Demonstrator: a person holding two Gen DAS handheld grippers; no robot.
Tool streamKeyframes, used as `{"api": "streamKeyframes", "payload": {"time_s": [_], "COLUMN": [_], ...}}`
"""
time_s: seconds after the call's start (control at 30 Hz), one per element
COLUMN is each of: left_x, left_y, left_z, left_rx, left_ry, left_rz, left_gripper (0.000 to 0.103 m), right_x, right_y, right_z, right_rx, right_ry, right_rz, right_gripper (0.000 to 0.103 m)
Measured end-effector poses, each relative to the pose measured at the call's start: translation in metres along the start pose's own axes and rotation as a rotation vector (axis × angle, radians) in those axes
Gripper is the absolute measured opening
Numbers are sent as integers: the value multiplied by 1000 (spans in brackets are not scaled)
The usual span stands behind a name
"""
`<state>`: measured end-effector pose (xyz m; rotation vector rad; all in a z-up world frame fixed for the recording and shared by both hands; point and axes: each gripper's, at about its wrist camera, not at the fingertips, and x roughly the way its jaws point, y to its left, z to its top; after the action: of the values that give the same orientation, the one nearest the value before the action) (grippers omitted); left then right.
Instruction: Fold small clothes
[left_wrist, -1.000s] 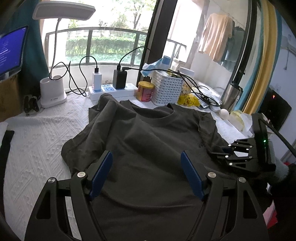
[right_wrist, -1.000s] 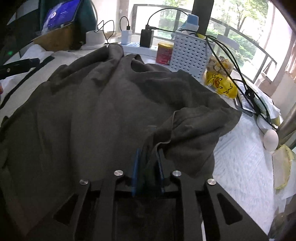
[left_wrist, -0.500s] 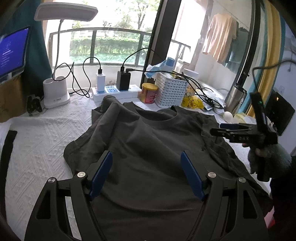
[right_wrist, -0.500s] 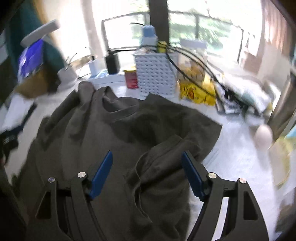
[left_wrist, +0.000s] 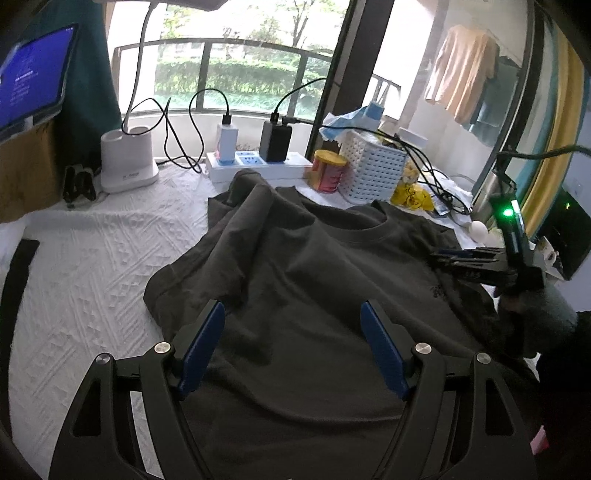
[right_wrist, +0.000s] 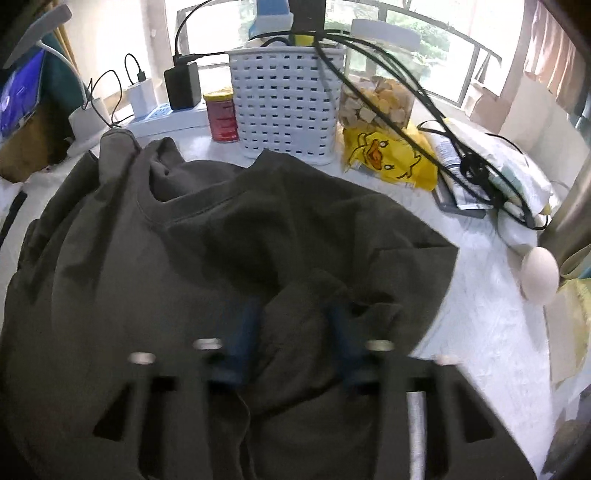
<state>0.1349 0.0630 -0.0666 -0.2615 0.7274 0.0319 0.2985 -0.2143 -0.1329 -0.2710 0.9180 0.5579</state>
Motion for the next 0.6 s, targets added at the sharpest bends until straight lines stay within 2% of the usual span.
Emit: {"api": "streamKeyframes", "payload": {"time_s": [0.07, 0.1, 0.13, 0.47, 0.5, 0.6], "left_x": [1, 2, 3, 4, 3, 0], "left_y": [0, 0, 0, -5, -6, -7], "left_z": [1, 1, 1, -1, -1, -1], "left_rx": [1, 1, 2, 11, 11, 14], "left_ry": [0, -1, 1, 9, 7, 1], "left_rz": [-1, -3, -4, -2, -2, 3], "left_gripper": [79, 79, 79, 79, 79, 79], "right_x": [-2, -5, -7, -32, -37, -48], "right_y": [-5, -9, -12, -28, -29, -27], "right_z": [-2, -4, -5, -7, -6, -3], "right_rx": [1, 3, 12, 69, 74, 75], "right_ry": [-7, -17, -26, -121, -140, -188], "right_rz": [4, 11, 15, 69, 74, 106], "right_gripper": [17, 11, 10, 9, 6, 5]}}
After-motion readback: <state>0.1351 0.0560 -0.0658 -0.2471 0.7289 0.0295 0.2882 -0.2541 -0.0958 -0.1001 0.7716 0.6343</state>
